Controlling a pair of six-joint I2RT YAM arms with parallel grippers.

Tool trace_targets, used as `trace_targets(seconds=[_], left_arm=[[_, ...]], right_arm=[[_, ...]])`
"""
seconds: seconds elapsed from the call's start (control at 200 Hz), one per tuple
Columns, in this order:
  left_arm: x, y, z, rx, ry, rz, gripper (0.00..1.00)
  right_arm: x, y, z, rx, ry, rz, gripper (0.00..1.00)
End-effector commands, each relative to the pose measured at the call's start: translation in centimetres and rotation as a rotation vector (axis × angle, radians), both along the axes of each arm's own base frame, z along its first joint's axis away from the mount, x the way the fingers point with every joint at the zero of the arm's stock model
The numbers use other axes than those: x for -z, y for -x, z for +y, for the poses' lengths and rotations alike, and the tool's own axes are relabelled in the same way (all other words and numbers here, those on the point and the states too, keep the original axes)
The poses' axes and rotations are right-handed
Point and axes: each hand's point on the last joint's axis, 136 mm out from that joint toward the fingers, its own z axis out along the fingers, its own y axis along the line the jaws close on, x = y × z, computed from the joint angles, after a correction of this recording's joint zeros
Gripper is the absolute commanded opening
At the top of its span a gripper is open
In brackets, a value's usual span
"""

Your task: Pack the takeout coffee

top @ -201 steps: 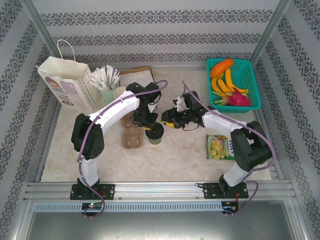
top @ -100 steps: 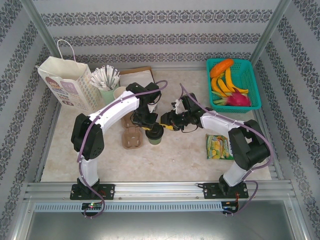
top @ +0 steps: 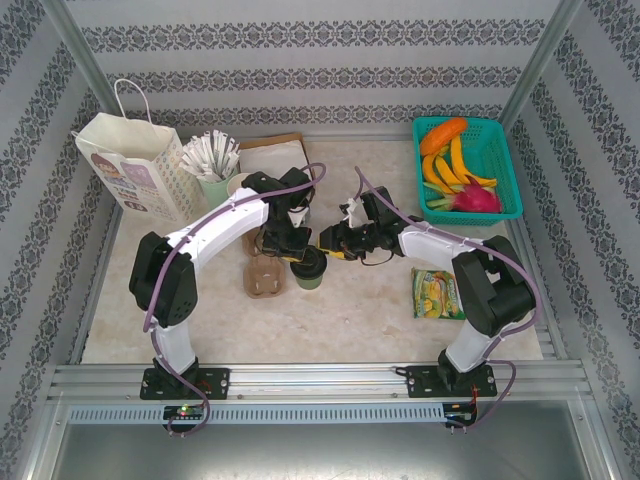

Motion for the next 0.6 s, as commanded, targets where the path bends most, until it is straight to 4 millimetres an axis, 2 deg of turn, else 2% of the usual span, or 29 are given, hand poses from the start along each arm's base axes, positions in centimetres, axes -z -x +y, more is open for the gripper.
trace_targets(seconds=[0.0,0.075,0.13,0.235,0.315,0.38,0.4,0.41,0.505,0.595], left_arm=[[5.3,1.5,2.2,-0.001,-0.182,0.121,0.00],[3.3,-0.1,2.3,-0.039,-0.194,0.033,0.00],[1.9,-1.1,2.4,-0.072,-0.196,-0.029,0.00],[0.2,-2.0,2.4,-0.123,-0.181,-0.087,0.00],[-0.3,-2.2,2.2,-0.156,-0.164,-0.101,0.00],[-0.3,-2.2,2.0,-0.180,-0.156,-0.093,0.00],[-0.3,-2.1,1.9,-0.185,-0.153,-0.085,0.00],[-0.3,-2.1,1.8,-0.186,-0.150,-0.084,0.00],[-0.2,-2.2,1.4,-0.201,-0.145,-0.062,0.00],[-0.1,-2.2,1.2,-0.210,-0.151,-0.053,0.00]], right_arm=[[4.8,3.3,-2.0,0.000,0.202,0.152,0.45],[0.9,1.3,-0.9,0.019,0.134,0.038,0.50],[-1.5,0.0,-0.8,0.054,0.117,-0.050,0.55],[-4.2,-1.6,-1.8,0.125,0.129,-0.206,0.66],[-4.8,-1.4,-2.3,0.131,0.113,-0.288,0.81],[-4.6,-0.6,-2.3,0.113,0.088,-0.320,0.86],[-4.5,-0.3,-2.3,0.102,0.081,-0.332,0.96],[-4.4,-0.1,-2.2,0.098,0.080,-0.336,0.97],[-3.2,1.2,-2.3,0.075,0.079,-0.369,0.98],[-2.9,2.1,-1.8,0.056,0.048,-0.410,0.98]])
